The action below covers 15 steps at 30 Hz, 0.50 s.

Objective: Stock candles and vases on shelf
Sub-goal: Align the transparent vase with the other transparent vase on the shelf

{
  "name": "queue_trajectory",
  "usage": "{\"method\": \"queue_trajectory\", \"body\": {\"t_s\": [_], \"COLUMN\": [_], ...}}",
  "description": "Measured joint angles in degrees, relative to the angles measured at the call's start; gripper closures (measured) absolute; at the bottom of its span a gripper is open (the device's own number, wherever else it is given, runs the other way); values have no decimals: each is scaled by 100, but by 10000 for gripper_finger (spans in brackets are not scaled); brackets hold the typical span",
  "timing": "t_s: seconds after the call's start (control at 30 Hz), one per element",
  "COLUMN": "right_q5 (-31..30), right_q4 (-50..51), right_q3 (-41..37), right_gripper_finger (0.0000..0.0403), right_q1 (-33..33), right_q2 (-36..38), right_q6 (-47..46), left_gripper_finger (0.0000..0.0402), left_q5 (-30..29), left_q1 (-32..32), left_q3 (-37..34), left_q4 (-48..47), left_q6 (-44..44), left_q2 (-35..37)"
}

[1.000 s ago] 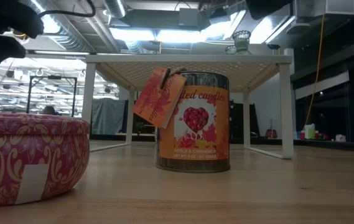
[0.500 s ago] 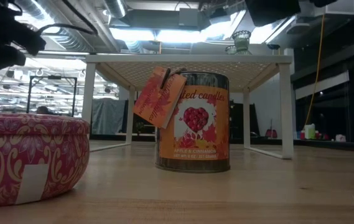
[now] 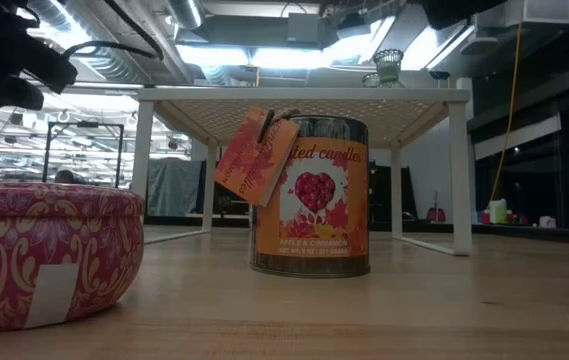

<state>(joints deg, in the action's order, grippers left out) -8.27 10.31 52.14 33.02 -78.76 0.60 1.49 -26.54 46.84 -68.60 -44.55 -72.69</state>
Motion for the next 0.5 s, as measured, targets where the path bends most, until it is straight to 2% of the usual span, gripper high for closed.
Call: {"method": "queue_trajectory", "body": {"t_s": [0.03,0.23,0.5], "right_q5": [15,422,553], "right_q4": [73,515,918], "right_q3": [0,0,0], "right_gripper_finger": [279,279,279], "right_q1": [4,9,9], "right_q2": [69,557,979], "right_q6": [-50,-171,-224], "left_gripper_finger": [371,375,379], "left_q5": [14,-184,-504], "left_q1": [1,-1,1], "left_q3": [11,-4,-6], "left_q4": [12,142,102], "left_q6": [-17,-456,-1021], "left_q2": [18,347,903]}}
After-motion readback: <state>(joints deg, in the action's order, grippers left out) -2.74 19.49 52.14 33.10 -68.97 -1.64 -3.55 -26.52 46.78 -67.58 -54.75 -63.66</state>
